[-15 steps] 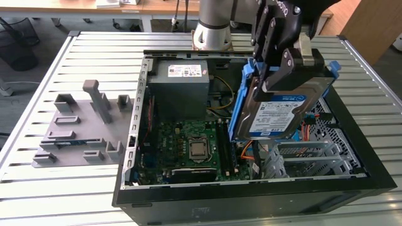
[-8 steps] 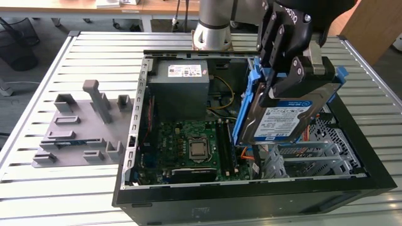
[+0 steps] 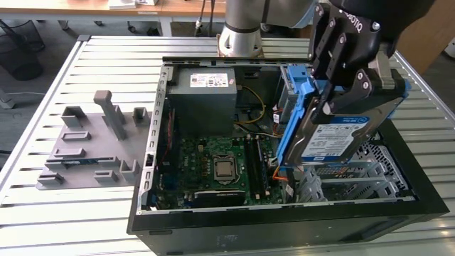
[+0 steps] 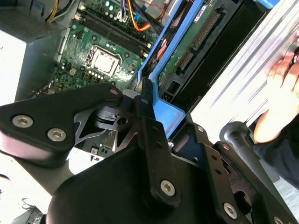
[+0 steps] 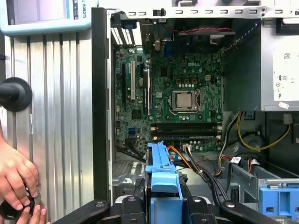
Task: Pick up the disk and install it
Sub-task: 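Insert the disk into the insertion slot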
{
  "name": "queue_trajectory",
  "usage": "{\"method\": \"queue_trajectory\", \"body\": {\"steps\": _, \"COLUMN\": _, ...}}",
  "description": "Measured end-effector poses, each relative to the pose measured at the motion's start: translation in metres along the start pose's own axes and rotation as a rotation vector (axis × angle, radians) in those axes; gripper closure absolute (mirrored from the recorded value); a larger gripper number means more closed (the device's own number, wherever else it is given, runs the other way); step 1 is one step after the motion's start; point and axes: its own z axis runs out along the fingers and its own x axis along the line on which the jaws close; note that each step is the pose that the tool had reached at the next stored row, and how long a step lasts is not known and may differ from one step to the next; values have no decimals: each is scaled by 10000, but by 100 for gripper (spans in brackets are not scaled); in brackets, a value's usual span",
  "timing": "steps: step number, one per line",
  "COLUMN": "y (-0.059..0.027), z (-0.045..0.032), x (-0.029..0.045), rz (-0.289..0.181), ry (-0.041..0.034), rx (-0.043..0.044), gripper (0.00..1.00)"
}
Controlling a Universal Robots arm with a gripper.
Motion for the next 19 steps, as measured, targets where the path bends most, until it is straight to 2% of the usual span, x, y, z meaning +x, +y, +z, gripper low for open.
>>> {"method": "queue_trajectory", "body": {"steps": 4, "y": -126, "z": 11, "x": -3, "rz": 1, "ry": 0, "rx": 0, "gripper": 64}}
{"method": "queue_trajectory", "body": {"steps": 8, "y": -202, "z": 20, "x": 2, "rz": 2, "ry": -2, "rx": 0, "gripper": 64}}
{"method": "queue_trajectory", "body": {"steps": 14, "y": -257, "z": 35, "x": 42, "rz": 1, "ry": 0, "rx": 0, "gripper": 64}}
{"method": "queue_trajectory", "body": {"steps": 19, "y": -262, "z": 36, "x": 43, "rz": 2, "ry": -1, "rx": 0, "gripper": 64}}
